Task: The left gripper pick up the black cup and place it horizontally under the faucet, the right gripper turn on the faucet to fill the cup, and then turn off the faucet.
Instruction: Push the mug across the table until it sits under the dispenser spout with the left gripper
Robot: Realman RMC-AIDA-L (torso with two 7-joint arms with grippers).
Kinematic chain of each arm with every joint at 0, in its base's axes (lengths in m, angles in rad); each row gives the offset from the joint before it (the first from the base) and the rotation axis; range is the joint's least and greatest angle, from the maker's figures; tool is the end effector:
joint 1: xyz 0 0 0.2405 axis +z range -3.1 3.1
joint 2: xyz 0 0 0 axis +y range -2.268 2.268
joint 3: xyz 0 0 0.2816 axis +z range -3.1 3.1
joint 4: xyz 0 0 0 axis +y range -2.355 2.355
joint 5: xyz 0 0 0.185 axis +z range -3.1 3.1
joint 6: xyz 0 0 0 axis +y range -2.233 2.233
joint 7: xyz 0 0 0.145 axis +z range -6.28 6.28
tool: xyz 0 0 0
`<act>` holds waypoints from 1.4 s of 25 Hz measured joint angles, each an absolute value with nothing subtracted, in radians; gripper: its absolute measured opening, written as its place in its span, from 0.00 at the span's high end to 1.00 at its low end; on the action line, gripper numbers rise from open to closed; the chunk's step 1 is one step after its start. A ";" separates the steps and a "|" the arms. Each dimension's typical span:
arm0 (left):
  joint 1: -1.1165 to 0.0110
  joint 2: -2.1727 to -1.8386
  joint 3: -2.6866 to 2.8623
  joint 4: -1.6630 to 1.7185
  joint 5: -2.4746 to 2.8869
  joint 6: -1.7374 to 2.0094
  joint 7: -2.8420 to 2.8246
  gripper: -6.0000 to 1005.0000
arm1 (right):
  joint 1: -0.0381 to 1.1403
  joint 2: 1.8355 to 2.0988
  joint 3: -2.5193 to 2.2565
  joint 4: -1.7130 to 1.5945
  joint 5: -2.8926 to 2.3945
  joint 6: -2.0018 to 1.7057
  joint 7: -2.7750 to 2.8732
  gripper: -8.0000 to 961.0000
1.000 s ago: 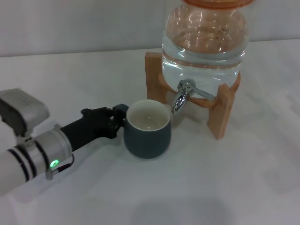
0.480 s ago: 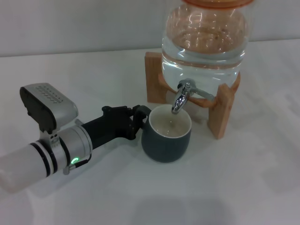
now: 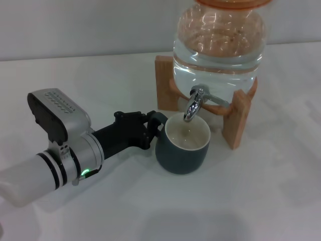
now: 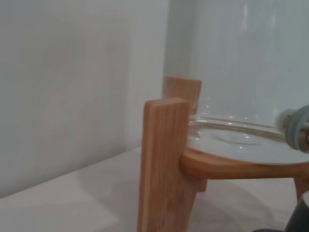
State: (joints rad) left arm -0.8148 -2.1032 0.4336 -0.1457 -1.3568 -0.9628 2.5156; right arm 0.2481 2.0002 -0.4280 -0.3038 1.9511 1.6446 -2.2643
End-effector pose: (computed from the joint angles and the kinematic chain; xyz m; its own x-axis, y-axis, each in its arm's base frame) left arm -0.2264 0.3549 -0.1271 0.8077 0.2529 0.5327 0.4883 -0.7931 -0.3640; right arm 0.3556 0.2603 0.0955 0.4654 0.2239 -0.8563 -0.7715 -0.3715 -0.5165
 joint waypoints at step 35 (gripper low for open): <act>-0.814 -2.093 0.423 -0.161 -1.327 -0.931 2.553 0.49 | 0.250 2.000 -0.423 -0.310 1.951 1.640 -2.258 0.14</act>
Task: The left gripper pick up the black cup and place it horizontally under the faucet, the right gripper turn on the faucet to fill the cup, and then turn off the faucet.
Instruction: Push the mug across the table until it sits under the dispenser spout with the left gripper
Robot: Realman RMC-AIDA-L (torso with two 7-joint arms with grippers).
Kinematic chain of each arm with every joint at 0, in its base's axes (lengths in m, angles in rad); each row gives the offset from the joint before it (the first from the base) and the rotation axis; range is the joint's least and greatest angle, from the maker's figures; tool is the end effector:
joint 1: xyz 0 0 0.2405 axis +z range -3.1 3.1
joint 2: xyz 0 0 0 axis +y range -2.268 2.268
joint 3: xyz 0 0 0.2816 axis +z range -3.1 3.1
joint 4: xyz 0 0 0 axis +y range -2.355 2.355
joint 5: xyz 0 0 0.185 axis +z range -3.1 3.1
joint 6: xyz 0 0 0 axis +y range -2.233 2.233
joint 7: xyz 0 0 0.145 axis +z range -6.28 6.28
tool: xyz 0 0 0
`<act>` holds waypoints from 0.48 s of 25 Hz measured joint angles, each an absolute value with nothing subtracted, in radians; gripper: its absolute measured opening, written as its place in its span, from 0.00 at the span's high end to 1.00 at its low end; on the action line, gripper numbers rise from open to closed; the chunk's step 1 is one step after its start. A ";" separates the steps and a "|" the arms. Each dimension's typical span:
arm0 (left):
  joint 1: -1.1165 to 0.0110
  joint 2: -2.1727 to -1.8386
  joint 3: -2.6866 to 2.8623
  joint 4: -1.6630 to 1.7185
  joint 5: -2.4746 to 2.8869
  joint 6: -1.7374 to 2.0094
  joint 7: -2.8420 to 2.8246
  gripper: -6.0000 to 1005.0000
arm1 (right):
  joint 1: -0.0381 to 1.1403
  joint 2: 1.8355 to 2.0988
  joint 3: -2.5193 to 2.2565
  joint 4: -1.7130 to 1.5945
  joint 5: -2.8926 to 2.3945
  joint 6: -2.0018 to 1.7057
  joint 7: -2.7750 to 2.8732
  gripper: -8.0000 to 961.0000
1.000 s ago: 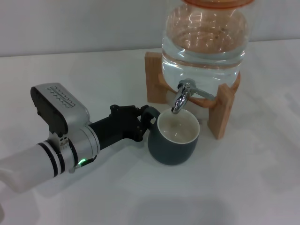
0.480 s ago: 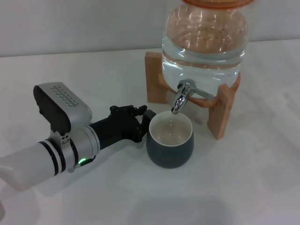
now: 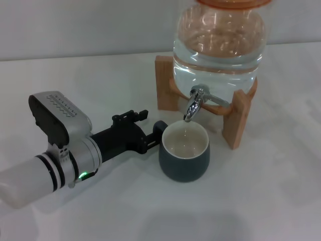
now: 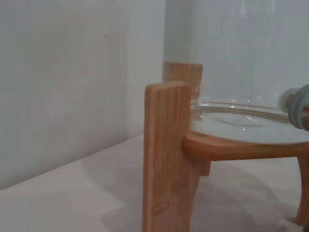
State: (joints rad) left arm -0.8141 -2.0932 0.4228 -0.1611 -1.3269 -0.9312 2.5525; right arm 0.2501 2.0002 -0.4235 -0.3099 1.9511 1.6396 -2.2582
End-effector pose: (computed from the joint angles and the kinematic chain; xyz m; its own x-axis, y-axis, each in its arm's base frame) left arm -0.2326 0.3537 -0.1280 0.8393 0.2404 0.4877 0.4550 -0.8016 -0.3879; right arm 0.3557 0.2616 0.0971 0.4650 0.2254 -0.8561 -0.7730 -0.3680 -0.5168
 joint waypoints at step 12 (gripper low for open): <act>-0.739 -2.089 0.421 -0.092 -1.283 -1.040 2.538 0.35 | 0.248 2.000 -0.424 -0.310 1.955 1.642 -2.258 0.14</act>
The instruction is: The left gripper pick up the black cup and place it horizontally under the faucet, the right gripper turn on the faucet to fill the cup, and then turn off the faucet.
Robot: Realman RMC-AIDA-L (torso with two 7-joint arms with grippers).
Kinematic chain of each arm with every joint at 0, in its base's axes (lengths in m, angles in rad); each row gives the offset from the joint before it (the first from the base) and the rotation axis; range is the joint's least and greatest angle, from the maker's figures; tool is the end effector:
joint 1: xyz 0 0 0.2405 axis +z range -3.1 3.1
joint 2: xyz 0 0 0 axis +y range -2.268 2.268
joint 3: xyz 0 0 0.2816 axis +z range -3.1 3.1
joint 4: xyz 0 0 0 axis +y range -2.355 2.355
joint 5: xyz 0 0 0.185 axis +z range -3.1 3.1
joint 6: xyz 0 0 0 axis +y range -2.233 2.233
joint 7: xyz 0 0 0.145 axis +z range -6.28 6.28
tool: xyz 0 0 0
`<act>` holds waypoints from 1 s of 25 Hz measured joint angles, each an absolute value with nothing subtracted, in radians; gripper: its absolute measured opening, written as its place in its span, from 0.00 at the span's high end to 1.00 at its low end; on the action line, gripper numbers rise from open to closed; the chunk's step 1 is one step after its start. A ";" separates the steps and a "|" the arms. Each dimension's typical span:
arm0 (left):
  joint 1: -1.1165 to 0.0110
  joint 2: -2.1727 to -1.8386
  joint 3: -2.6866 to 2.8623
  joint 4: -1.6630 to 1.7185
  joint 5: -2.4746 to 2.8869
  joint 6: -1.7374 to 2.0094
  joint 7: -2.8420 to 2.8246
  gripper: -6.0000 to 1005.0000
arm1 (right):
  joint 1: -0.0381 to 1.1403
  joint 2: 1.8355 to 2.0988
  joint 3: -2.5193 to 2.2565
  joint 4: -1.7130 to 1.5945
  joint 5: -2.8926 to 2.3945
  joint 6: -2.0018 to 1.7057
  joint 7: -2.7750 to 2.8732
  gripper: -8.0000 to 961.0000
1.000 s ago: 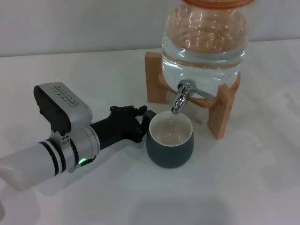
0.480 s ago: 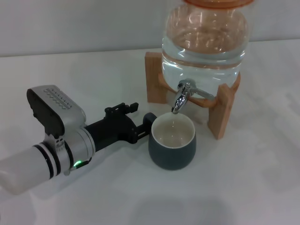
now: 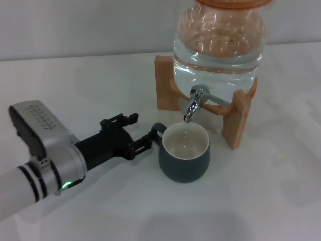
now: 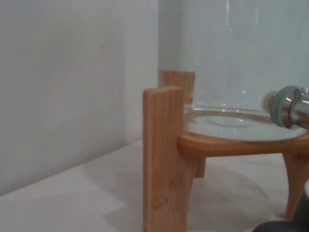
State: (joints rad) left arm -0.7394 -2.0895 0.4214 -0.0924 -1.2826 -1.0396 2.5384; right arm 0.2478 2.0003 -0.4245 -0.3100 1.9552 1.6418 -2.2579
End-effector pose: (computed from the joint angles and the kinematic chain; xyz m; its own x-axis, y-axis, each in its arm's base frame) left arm -0.2486 0.3420 -0.1146 0.8290 0.2078 0.5192 0.4440 -0.8090 -0.3852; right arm 0.3560 0.2607 0.0976 0.4636 0.2279 -0.8562 -0.7740 -0.3662 -0.5166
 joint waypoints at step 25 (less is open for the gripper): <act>-0.459 -2.080 0.401 0.177 -1.376 -1.392 2.373 0.36 | 0.198 1.999 -0.462 -0.677 1.689 1.720 -1.944 0.15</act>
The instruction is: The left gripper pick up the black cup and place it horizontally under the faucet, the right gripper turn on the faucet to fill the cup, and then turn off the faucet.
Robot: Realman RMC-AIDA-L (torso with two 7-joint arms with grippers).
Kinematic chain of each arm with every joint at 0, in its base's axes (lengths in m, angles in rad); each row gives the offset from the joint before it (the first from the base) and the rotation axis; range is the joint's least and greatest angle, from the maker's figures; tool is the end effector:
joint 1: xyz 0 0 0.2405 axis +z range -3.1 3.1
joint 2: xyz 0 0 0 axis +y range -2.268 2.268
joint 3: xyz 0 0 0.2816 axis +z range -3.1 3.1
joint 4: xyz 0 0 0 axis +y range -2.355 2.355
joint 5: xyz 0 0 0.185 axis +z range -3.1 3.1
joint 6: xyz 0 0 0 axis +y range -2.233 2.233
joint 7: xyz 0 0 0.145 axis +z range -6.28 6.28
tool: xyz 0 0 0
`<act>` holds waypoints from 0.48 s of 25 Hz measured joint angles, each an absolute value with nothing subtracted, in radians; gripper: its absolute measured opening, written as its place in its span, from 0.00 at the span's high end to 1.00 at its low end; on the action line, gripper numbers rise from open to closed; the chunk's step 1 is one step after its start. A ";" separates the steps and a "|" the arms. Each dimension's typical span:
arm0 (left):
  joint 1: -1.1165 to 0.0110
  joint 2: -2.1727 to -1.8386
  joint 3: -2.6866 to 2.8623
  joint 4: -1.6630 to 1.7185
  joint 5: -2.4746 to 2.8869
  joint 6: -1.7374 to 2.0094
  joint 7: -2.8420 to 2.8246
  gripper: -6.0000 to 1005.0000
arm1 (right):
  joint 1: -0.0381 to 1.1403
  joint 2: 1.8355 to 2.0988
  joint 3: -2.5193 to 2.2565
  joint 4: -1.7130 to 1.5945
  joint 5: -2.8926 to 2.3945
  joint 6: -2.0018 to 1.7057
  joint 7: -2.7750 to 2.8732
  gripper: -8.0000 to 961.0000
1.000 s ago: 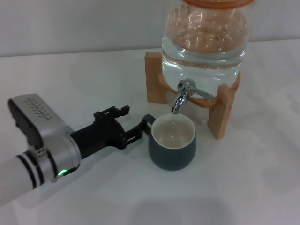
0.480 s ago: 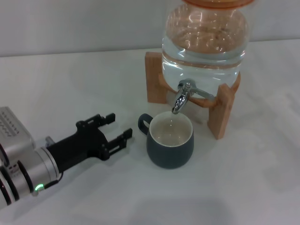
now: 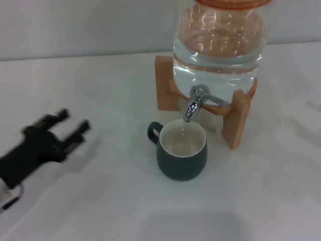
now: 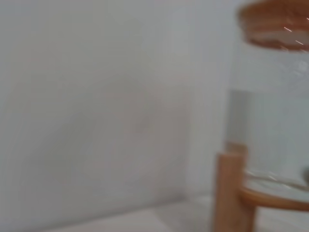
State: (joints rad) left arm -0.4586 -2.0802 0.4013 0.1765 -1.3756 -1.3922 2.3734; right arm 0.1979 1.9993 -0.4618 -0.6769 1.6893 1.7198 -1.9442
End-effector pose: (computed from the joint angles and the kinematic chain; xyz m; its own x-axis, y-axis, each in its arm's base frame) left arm -0.3080 0.3000 -0.0403 0.6662 0.1657 0.7271 0.6085 -0.6845 -0.4015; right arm 0.3364 0.2500 0.1114 0.5694 0.0412 -0.8210 -0.6366 -0.6098 -0.4721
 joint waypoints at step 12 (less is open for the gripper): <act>-0.346 -2.078 0.402 0.278 -1.690 -1.407 2.339 0.36 | 0.221 2.000 -0.811 -0.908 1.638 1.754 -1.716 0.16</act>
